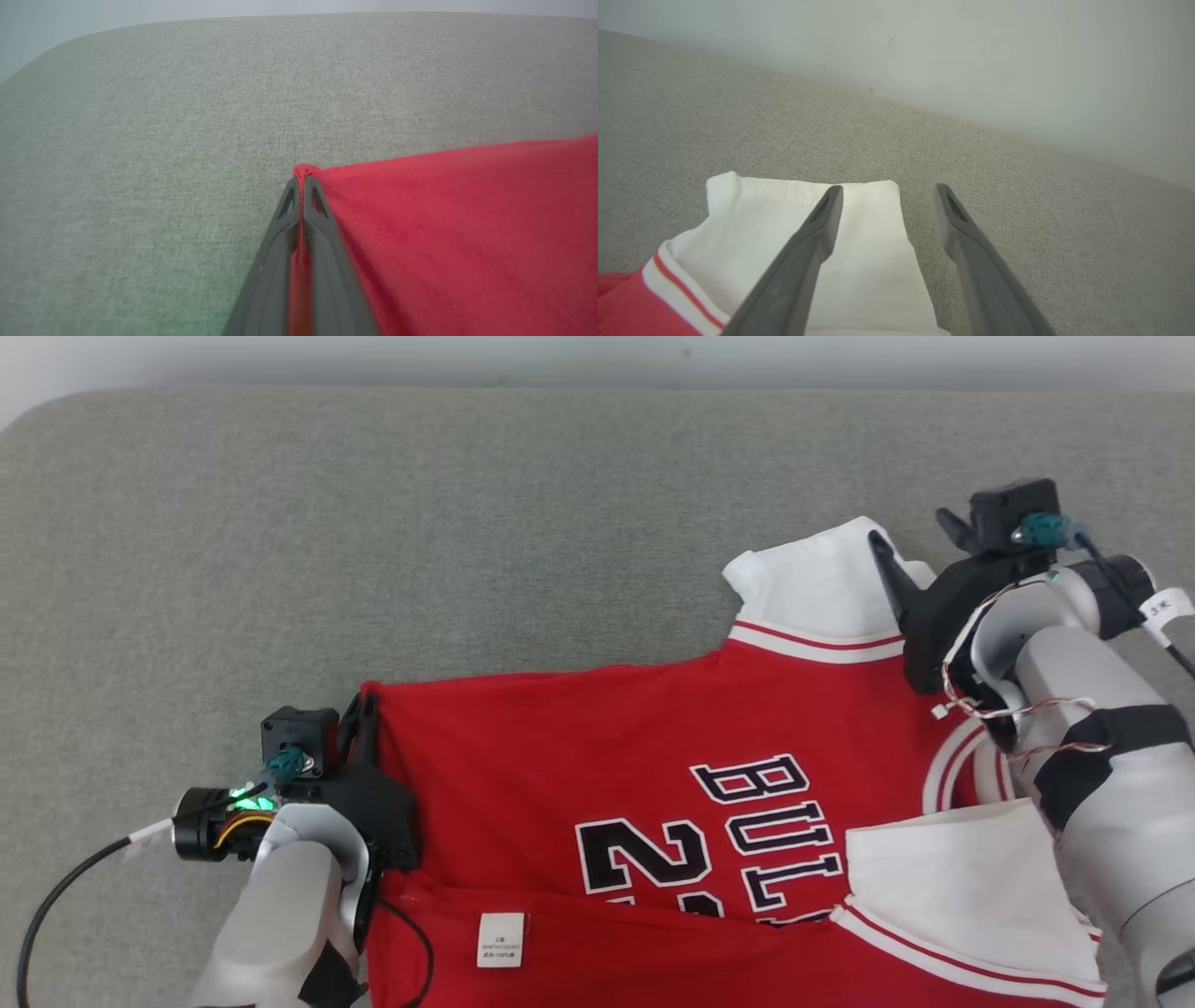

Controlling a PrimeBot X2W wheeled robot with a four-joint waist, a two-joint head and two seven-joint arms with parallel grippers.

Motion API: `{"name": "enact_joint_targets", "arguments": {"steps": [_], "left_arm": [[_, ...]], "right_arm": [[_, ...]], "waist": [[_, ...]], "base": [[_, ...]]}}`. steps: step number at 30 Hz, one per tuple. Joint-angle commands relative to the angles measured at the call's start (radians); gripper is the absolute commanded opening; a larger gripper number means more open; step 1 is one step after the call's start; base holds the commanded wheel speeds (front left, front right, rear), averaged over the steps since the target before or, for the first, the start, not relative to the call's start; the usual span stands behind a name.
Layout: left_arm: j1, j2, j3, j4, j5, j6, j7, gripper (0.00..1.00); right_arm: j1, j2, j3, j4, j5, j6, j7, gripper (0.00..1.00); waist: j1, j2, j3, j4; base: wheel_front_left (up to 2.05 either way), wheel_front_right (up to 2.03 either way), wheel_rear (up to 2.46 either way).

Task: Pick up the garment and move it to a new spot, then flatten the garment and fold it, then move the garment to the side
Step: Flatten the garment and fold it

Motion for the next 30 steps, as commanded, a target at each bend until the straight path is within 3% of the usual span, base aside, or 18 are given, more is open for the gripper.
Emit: {"name": "enact_joint_targets", "arguments": {"steps": [1,6,13,14,15,16,17,18,30], "left_arm": [[-0.002,0.003,-0.004,-0.008,-0.008,-0.002,-0.001,0.00],[0.007,0.001,-0.079,-0.061,-0.057,-0.011,-0.002,0.00],[-0.006,0.000,-0.207,-0.128,-0.149,0.021,-0.001,0.00],[-0.007,0.000,-0.221,-0.135,-0.159,0.028,-0.001,0.00],[-0.008,-0.001,-0.235,-0.141,-0.167,0.033,-0.001,0.00],[-0.008,0.000,-0.248,-0.144,-0.178,0.039,-0.001,0.00],[-0.008,-0.001,-0.259,-0.144,-0.189,0.044,-0.001,0.00],[-0.008,0.000,-0.269,-0.144,-0.199,0.048,0.001,0.00],[0.008,0.006,-0.245,-0.276,-0.163,0.117,-0.002,0.00]], "right_arm": [[-0.017,-0.006,0.005,0.012,0.014,-0.003,0.007,1.00],[-0.068,-0.026,0.018,0.077,0.052,-0.003,0.049,1.00],[-0.121,-0.042,0.032,0.155,0.070,-0.003,0.063,0.96],[-0.126,-0.044,0.041,0.165,0.063,-0.003,0.064,0.88],[-0.129,-0.045,0.043,0.174,0.066,-0.003,0.067,0.72],[-0.131,-0.045,0.046,0.181,0.070,-0.003,0.062,0.46],[-0.129,-0.046,0.050,0.185,0.072,-0.003,0.056,0.36],[-0.126,-0.045,0.054,0.190,0.074,-0.003,0.048,0.02],[-0.201,-0.071,0.023,0.261,0.010,-0.003,-0.183,0.00]], "waist": [[-0.0001,-0.0001,0.026,0.033],[-0.0001,-0.0001,0.063,0.071],[-0.0001,-0.0001,0.112,0.114],[-0.0001,-0.0001,0.117,0.117],[-0.0001,-0.0001,0.122,0.120],[-0.0001,-0.0001,0.127,0.122],[-0.0001,-0.0001,0.131,0.125],[-0.0001,-0.0001,0.133,0.126],[-0.0001,-0.0001,0.121,0.121]], "base": [[0.00,0.00,0.00],[0.00,0.00,0.00],[0.00,0.00,0.00],[0.00,0.00,0.00],[0.00,0.00,0.00],[0.00,0.00,0.00],[0.00,0.00,0.00],[0.00,0.00,0.00],[0.00,0.00,0.00]]}}
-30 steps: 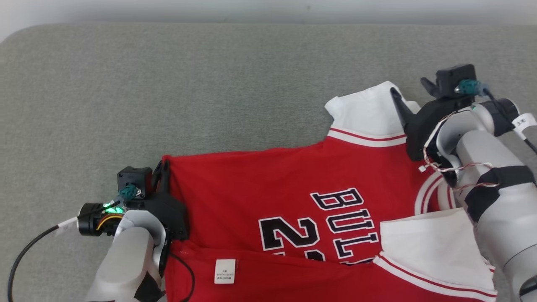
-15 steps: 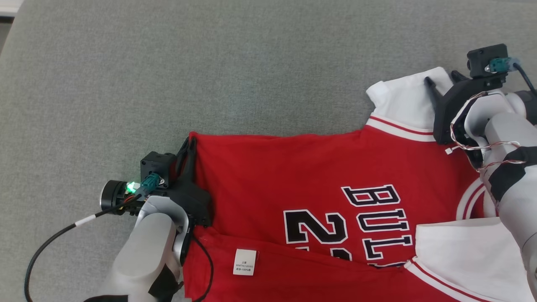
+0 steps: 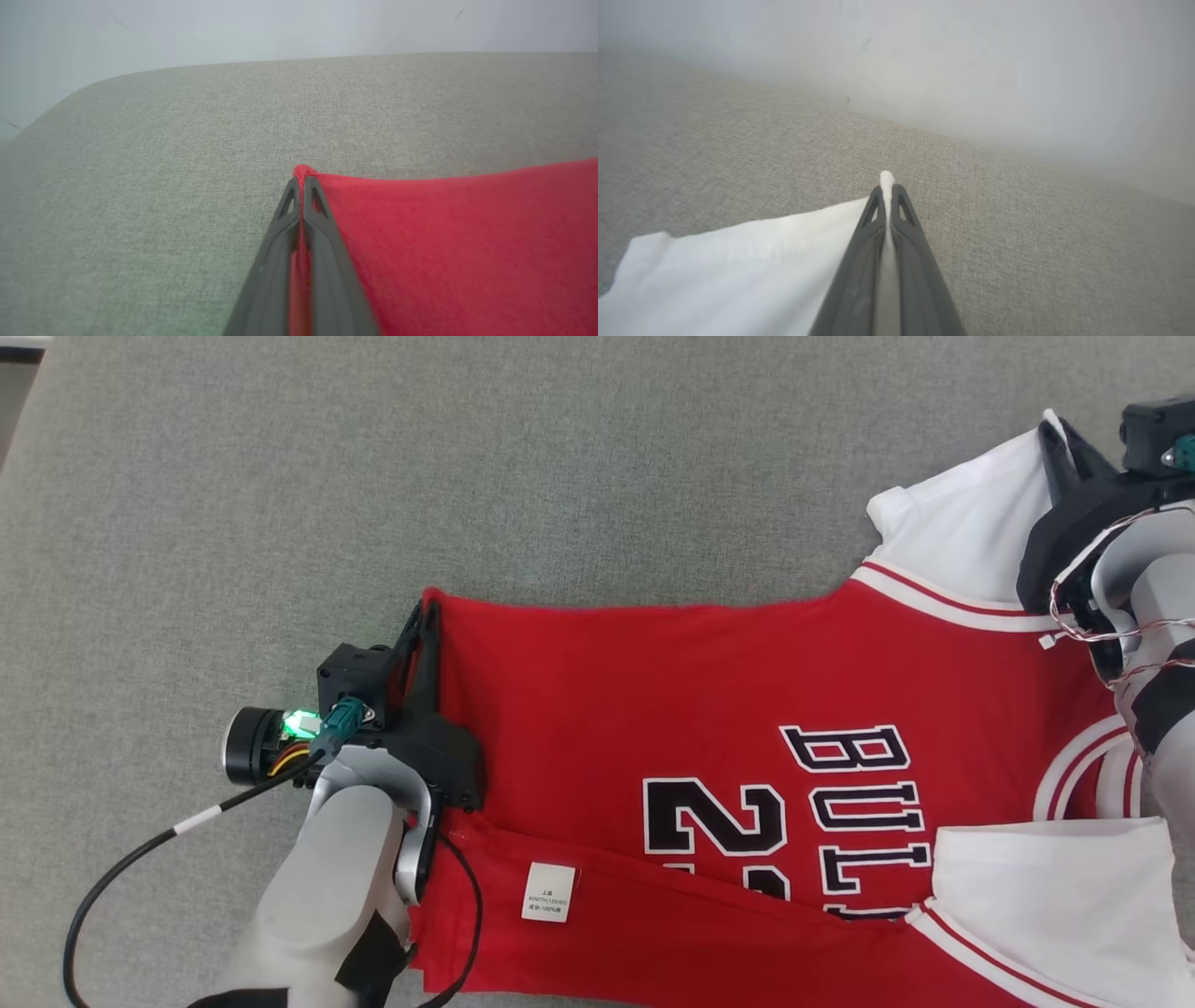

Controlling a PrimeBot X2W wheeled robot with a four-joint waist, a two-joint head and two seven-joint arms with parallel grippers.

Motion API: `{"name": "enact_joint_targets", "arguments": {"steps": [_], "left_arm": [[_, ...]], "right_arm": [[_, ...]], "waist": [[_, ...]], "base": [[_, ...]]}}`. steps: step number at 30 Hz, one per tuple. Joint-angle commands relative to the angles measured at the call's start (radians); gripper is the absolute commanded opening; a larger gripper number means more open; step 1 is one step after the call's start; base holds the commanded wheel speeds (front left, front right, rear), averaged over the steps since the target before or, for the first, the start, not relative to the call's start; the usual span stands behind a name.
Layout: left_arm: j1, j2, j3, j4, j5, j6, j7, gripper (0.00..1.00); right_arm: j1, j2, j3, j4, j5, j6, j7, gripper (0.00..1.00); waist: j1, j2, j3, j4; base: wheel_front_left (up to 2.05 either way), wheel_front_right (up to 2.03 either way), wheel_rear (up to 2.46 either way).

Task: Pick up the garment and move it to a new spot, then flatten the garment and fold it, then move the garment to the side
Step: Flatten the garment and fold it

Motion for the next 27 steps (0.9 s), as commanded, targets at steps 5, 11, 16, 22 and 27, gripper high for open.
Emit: {"name": "enact_joint_targets", "arguments": {"steps": [5,11,16,22,27], "left_arm": [[0.037,0.016,0.040,-0.003,0.025,0.016,-0.002,0.00],[0.078,0.025,0.069,-0.037,0.048,0.002,-0.002,0.00],[0.121,0.033,0.091,-0.074,0.076,-0.008,-0.002,0.00],[0.192,0.043,0.115,-0.101,0.102,-0.017,-0.002,0.00],[0.286,0.045,0.148,-0.124,0.109,-0.025,-0.002,0.00]], "right_arm": [[0.005,0.015,-0.039,0.022,-0.029,-0.003,-0.064,0.00],[0.049,0.043,-0.093,-0.022,-0.016,-0.003,-0.093,0.00],[0.158,0.027,-0.138,-0.198,-0.022,-0.003,-0.092,0.00],[0.323,0.044,-0.190,-0.354,-0.003,-0.003,-0.093,0.00],[0.476,0.066,-0.231,-0.425,0.009,-0.003,-0.093,0.00]], "waist": [[0.0000,0.0000,-0.033,-0.025],[0.0000,0.0000,-0.086,-0.055],[0.0000,0.0000,-0.126,-0.083],[0.0000,0.0000,-0.187,-0.118],[0.0000,0.0000,-0.255,-0.137]], "base": [[0.00,0.00,0.00],[0.00,0.00,0.00],[0.00,0.00,0.00],[0.00,0.00,0.00],[0.00,0.00,0.00]]}}
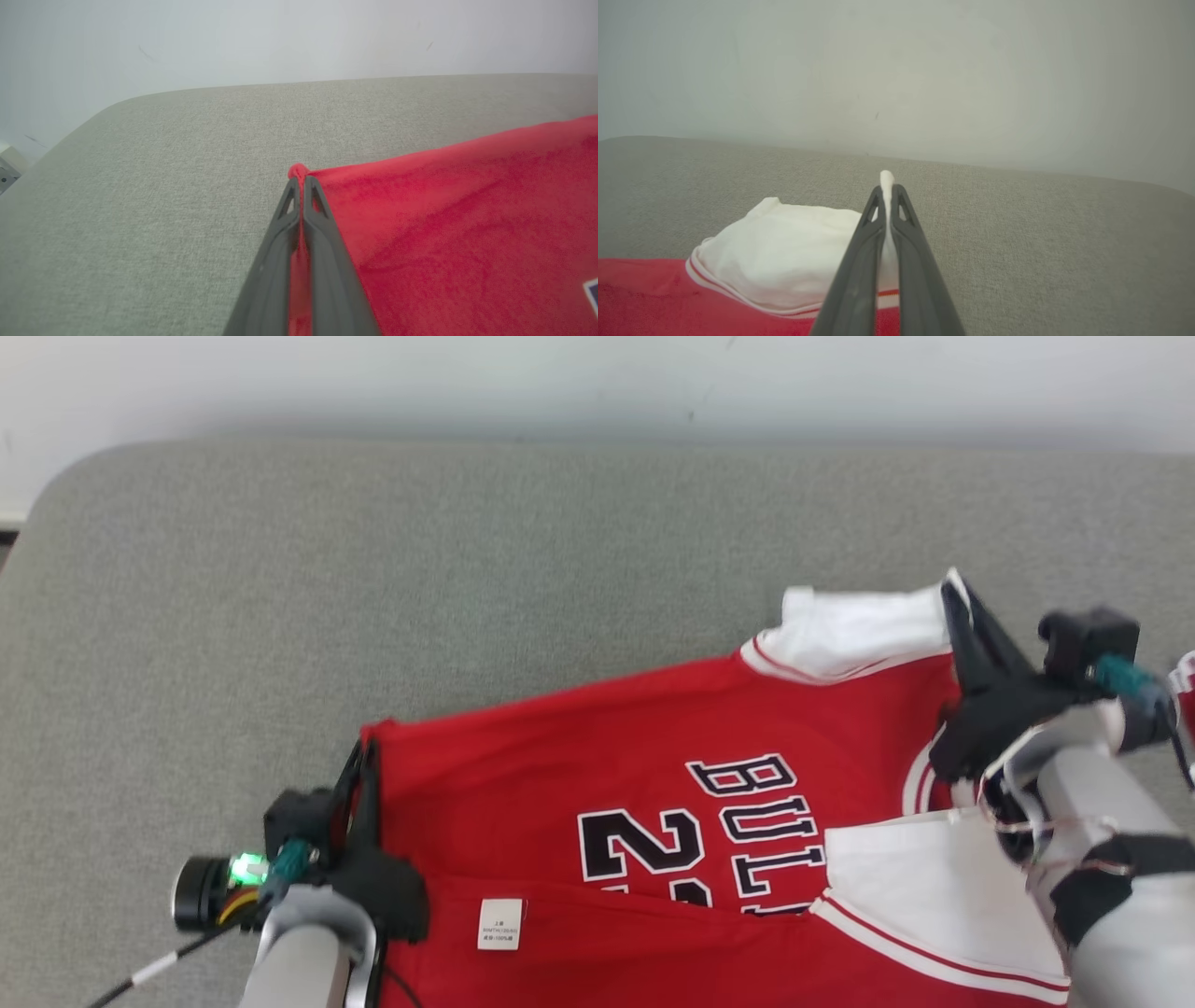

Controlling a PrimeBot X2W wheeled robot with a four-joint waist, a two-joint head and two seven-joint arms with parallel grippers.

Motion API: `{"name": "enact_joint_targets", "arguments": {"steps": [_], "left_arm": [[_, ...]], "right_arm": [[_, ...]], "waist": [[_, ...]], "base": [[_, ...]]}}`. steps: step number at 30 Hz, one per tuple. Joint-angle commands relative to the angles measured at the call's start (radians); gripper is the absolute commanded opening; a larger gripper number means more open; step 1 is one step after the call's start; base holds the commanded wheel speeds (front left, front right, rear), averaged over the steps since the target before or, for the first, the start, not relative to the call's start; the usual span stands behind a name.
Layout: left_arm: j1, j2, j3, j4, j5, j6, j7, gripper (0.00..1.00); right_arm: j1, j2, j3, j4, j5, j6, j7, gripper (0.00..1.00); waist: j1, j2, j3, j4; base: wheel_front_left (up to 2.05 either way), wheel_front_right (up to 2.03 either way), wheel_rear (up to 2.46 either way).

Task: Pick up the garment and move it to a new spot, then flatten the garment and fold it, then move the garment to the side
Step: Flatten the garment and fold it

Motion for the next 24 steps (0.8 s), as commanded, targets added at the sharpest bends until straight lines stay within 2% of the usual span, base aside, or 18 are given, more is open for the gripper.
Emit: {"name": "enact_joint_targets", "arguments": {"steps": [1,11,24], "left_arm": [[0.047,0.007,0.012,-0.010,0.006,-0.003,-0.002,0.00],[0.217,0.017,0.078,-0.044,0.024,-0.024,-0.002,0.00],[0.325,-0.007,0.103,-0.076,0.058,-0.044,-0.002,0.00]], "right_arm": [[0.056,0.015,-0.018,-0.018,0.010,-0.003,-0.004,0.00],[0.296,0.069,-0.118,-0.074,0.006,-0.003,-0.004,0.00],[0.433,0.117,-0.166,-0.097,-0.015,-0.003,-0.004,0.00]], "waist": [[0.0002,0.0000,-0.066,-0.031],[0.0002,0.0000,-0.164,-0.075],[0.0002,0.0000,-0.200,-0.100]], "base": [[0.00,0.00,0.00],[0.00,0.00,0.00],[0.00,0.00,0.00]]}}
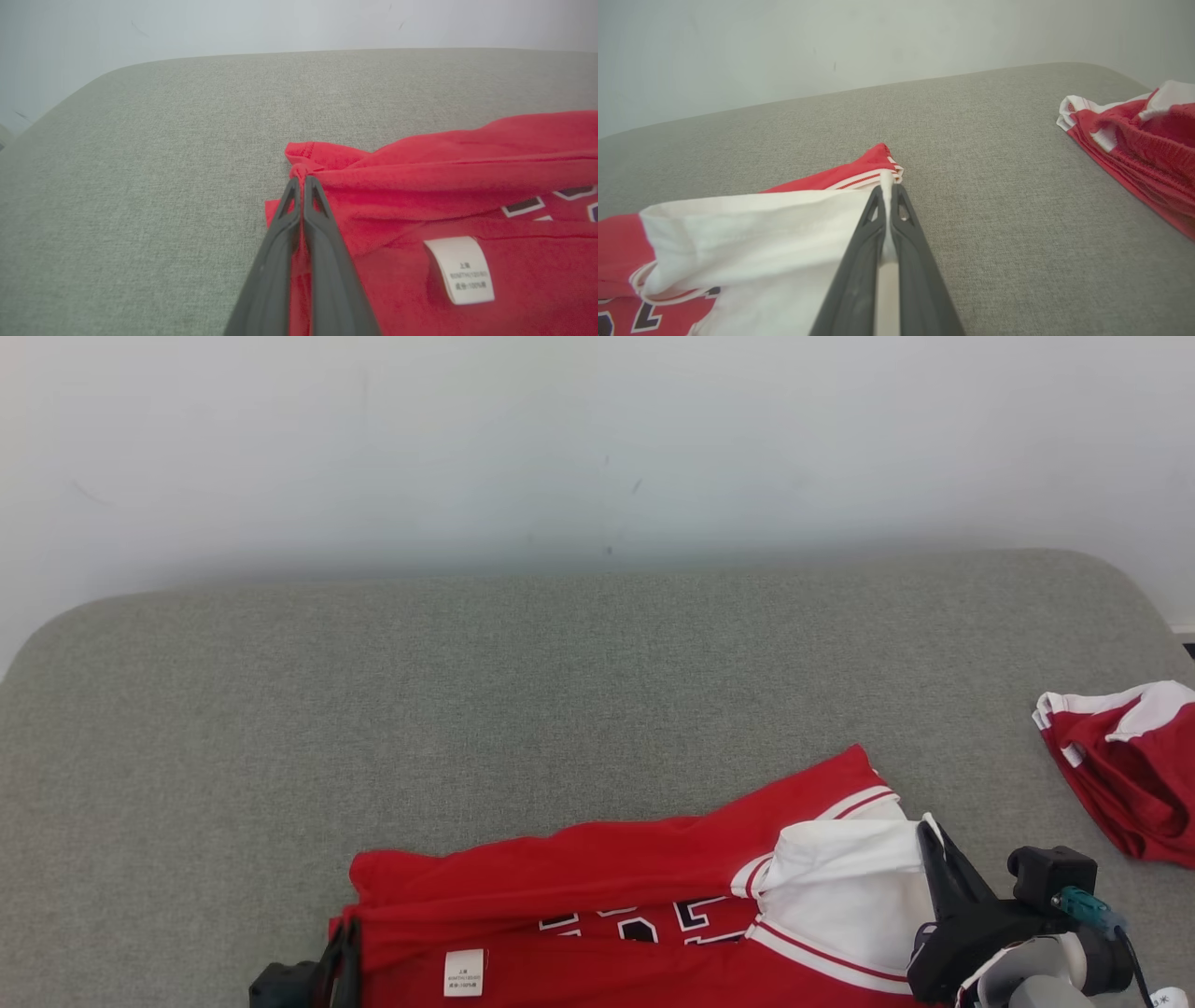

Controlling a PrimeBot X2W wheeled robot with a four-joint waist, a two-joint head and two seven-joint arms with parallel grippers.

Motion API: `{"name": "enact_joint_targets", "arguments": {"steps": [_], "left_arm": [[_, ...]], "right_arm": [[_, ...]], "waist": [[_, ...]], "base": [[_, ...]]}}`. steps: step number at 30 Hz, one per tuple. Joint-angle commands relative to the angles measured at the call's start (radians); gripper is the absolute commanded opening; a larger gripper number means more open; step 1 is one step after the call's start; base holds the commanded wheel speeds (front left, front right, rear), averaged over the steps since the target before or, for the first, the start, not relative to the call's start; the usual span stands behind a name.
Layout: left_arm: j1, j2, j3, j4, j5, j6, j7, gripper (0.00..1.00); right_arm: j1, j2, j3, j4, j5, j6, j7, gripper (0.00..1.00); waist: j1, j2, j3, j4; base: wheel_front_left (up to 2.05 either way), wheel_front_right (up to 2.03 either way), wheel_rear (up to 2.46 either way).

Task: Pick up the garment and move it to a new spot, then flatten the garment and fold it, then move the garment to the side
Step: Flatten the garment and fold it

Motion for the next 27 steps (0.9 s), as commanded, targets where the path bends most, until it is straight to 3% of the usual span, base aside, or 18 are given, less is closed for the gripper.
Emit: {"name": "enact_joint_targets", "arguments": {"steps": [1,3,5,6,7,8,18,27], "left_arm": [[0.016,-0.003,0.006,-0.005,0.004,0.002,-0.002,0.00],[0.027,-0.007,0.011,-0.009,0.007,0.002,-0.002,0.00],[0.040,-0.011,0.015,-0.021,0.013,0.003,-0.002,0.20],[0.047,-0.013,0.015,-0.026,0.016,0.005,-0.002,0.43],[0.053,-0.015,0.016,-0.032,0.019,0.007,-0.002,0.67],[0.061,-0.017,0.019,-0.043,0.021,0.012,-0.002,1.00],[0.182,-0.028,0.026,-0.244,0.088,0.074,-0.003,1.00],[0.226,-0.027,0.021,-0.313,0.119,0.094,-0.002,1.00]], "right_arm": [[0.011,0.005,-0.004,0.003,-0.009,-0.003,-0.004,0.00],[0.018,0.007,-0.011,0.006,-0.020,-0.003,-0.004,0.00],[0.024,0.007,-0.024,0.013,-0.030,-0.003,-0.004,0.03],[0.026,0.007,-0.034,0.019,-0.036,-0.003,-0.004,0.41],[0.027,0.011,-0.041,0.024,-0.039,-0.003,-0.004,0.49],[0.028,0.014,-0.049,0.025,-0.044,-0.003,-0.004,1.00],[0.075,0.044,-0.145,-0.060,-0.103,-0.003,-0.004,1.00],[0.070,0.064,-0.149,-0.018,-0.145,-0.003,-0.004,1.00]], "waist": [[0.0002,0.0001,-0.003,-0.003],[0.0002,0.0001,-0.005,-0.004],[0.0002,0.0001,-0.005,-0.005],[0.0002,0.0001,-0.005,-0.004],[0.0002,0.0001,-0.006,-0.003],[0.0002,0.0001,-0.006,-0.002],[0.0002,0.0001,-0.020,0.005],[0.0002,0.0001,-0.021,0.027]], "base": [[0.00,0.00,0.00],[0.00,0.00,0.00],[0.00,0.00,0.00],[0.00,0.00,0.00],[0.00,0.00,0.00],[0.00,0.00,0.00],[0.00,0.00,0.00],[0.00,0.00,0.00]]}}
